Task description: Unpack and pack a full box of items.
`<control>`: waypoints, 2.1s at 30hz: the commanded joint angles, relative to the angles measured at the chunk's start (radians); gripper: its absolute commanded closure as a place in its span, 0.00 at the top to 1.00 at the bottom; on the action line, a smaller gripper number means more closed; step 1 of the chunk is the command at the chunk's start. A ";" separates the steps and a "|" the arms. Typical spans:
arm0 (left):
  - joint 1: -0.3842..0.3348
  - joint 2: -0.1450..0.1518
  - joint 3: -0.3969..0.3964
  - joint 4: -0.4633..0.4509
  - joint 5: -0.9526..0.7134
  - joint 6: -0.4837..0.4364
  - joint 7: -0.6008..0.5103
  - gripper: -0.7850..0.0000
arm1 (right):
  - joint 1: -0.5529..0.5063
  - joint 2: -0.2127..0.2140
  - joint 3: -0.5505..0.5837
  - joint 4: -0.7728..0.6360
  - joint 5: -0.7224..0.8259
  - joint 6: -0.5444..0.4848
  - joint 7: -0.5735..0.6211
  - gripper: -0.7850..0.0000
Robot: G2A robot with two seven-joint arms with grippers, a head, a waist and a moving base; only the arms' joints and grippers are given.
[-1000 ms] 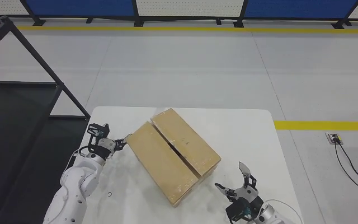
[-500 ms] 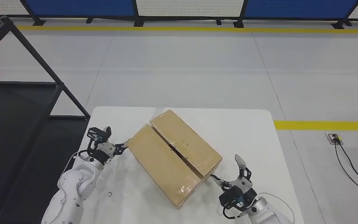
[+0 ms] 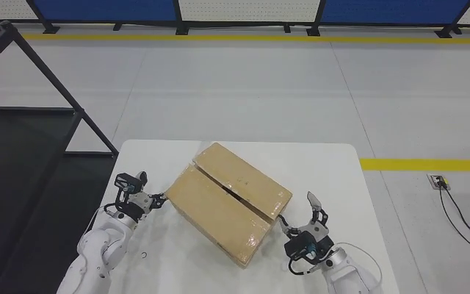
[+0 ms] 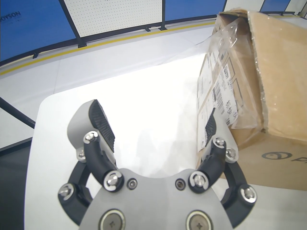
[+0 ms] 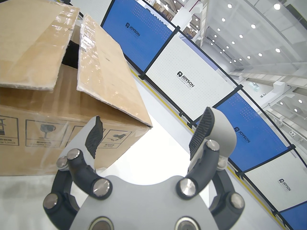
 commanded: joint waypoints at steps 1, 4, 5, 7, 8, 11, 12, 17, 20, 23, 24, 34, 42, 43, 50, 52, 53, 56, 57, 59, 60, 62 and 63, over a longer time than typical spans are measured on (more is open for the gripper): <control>0.001 0.000 0.000 -0.002 -0.003 0.002 0.001 1.00 | 0.009 -0.002 -0.001 0.004 0.004 0.012 0.007 1.00; 0.005 0.001 0.001 -0.008 -0.004 0.003 0.002 1.00 | 0.006 -0.002 0.011 0.005 0.007 0.031 0.007 1.00; 0.007 0.001 0.001 -0.010 -0.005 0.004 0.002 1.00 | 0.000 -0.002 0.019 0.004 0.009 0.036 0.003 1.00; 0.010 0.002 0.002 -0.015 -0.004 0.006 0.002 1.00 | -0.016 0.001 0.039 0.000 0.012 0.037 -0.008 1.00; 0.011 0.002 0.002 -0.018 -0.003 0.005 0.002 1.00 | -0.028 0.004 0.052 -0.003 0.015 0.033 -0.020 1.00; 0.016 0.003 0.003 -0.024 -0.004 0.008 0.001 1.00 | -0.082 0.012 0.100 -0.029 0.031 0.020 -0.086 1.00; 0.017 0.003 0.003 -0.026 -0.003 0.008 0.001 1.00 | -0.107 0.015 0.115 -0.042 0.037 0.011 -0.118 1.00; 0.019 0.004 0.008 -0.034 0.003 0.008 -0.003 1.00 | -0.215 0.032 0.165 -0.083 0.012 -0.069 -0.226 1.00; 0.023 0.005 0.010 -0.040 0.004 0.007 -0.004 1.00 | -0.257 0.038 0.173 -0.094 0.023 -0.122 -0.289 1.00; 0.030 0.005 0.012 -0.048 0.005 0.006 -0.005 1.00 | -0.278 0.044 0.170 -0.098 -0.004 -0.189 -0.307 1.00; 0.033 0.005 0.014 -0.051 0.006 0.007 -0.009 1.00 | -0.278 0.045 0.170 -0.099 -0.017 -0.197 -0.295 1.00; 0.038 0.008 0.011 -0.060 -0.006 -0.014 -0.037 1.00 | -0.279 0.045 0.169 -0.098 -0.014 -0.199 -0.294 1.00; 0.066 0.005 0.025 -0.092 -0.018 0.005 -0.035 1.00 | -0.289 0.049 0.161 -0.050 0.051 -0.283 -0.288 1.00; 0.069 0.004 0.030 -0.093 -0.019 0.007 -0.035 1.00 | -0.288 0.050 0.158 -0.037 0.048 -0.296 -0.287 1.00; 0.078 -0.001 0.055 -0.096 -0.030 0.010 -0.022 1.00 | -0.283 0.049 0.117 0.013 0.084 -0.323 -0.290 1.00; 0.079 -0.002 0.061 -0.095 -0.033 0.007 -0.018 1.00 | -0.283 0.045 0.106 0.016 0.113 -0.303 -0.285 1.00; 0.079 -0.003 0.064 -0.095 -0.033 0.008 -0.017 1.00 | -0.283 0.043 0.099 0.017 0.128 -0.298 -0.282 1.00; 0.083 -0.004 0.073 -0.095 -0.032 0.011 -0.009 1.00 | -0.278 0.041 0.086 0.021 0.147 -0.288 -0.268 1.00; 0.085 -0.005 0.077 -0.095 -0.027 0.013 -0.006 1.00 | -0.275 0.040 0.081 0.023 0.151 -0.289 -0.261 1.00; 0.088 -0.006 0.083 -0.092 -0.022 0.020 0.003 1.00 | -0.269 0.039 0.073 0.028 0.171 -0.290 -0.251 1.00; 0.089 -0.007 0.085 -0.089 -0.025 0.022 0.008 1.00 | -0.266 0.037 0.069 0.031 0.187 -0.291 -0.248 1.00; 0.089 -0.008 0.086 -0.083 -0.034 0.023 0.014 1.00 | -0.257 0.035 0.060 0.038 0.221 -0.296 -0.246 1.00; 0.089 -0.008 0.086 -0.082 -0.040 0.023 0.017 1.00 | -0.252 0.033 0.055 0.042 0.238 -0.302 -0.244 1.00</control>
